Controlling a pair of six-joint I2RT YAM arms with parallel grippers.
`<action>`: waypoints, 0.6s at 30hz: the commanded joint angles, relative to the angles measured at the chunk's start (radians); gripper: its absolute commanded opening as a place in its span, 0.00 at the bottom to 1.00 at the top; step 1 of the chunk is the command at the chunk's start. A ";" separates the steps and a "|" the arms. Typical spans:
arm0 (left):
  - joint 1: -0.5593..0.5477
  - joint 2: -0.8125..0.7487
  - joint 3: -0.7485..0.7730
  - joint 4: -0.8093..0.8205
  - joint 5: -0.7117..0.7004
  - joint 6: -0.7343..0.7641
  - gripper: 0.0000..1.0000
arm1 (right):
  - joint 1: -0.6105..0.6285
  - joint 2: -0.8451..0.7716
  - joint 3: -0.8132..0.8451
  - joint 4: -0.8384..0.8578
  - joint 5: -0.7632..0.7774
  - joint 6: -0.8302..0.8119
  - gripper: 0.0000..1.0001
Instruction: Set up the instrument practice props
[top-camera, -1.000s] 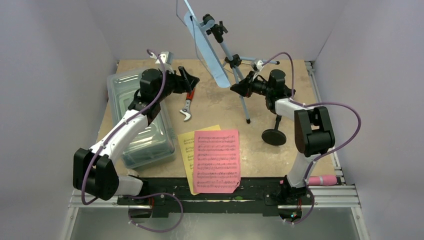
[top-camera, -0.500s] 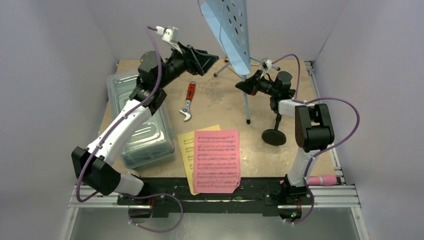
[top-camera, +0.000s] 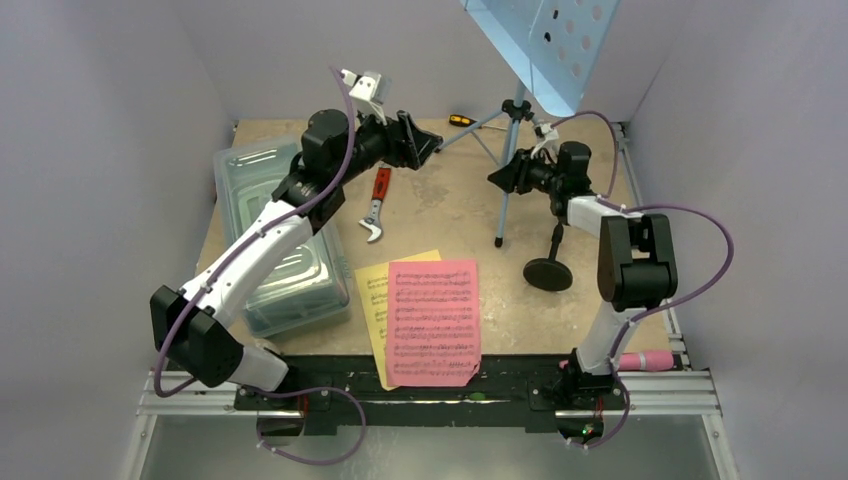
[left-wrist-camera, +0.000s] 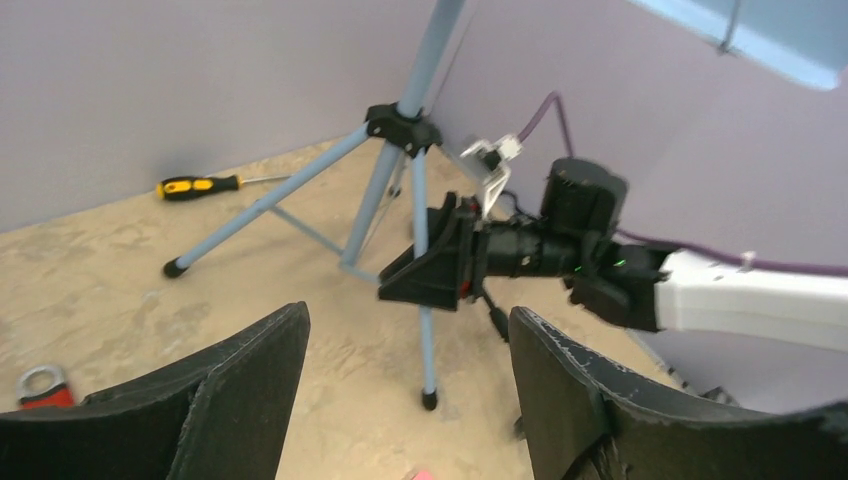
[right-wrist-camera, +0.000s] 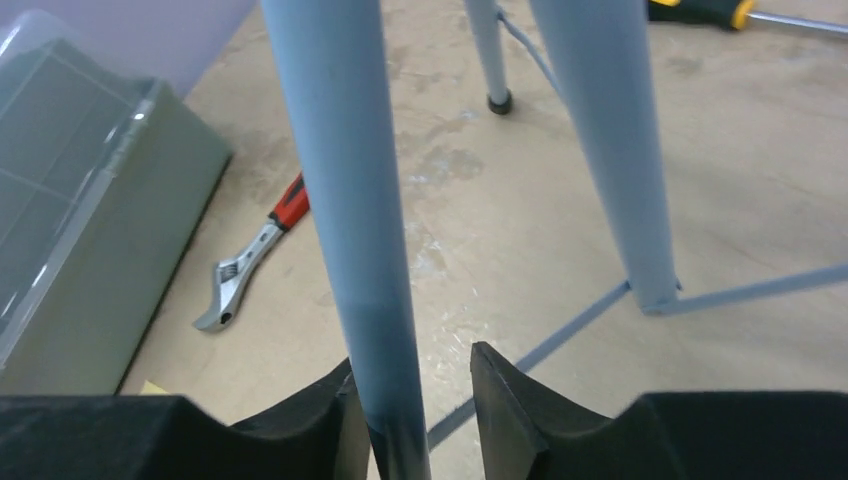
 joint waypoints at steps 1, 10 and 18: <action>0.004 -0.084 -0.059 -0.034 -0.093 0.125 0.73 | -0.001 -0.112 -0.005 -0.187 0.152 -0.066 0.45; 0.010 -0.128 -0.175 -0.009 -0.158 0.140 0.73 | 0.102 -0.322 -0.138 -0.200 0.613 0.050 0.77; 0.076 -0.086 -0.166 -0.020 -0.128 0.100 0.73 | 0.291 -0.258 -0.023 -0.394 1.171 0.152 0.80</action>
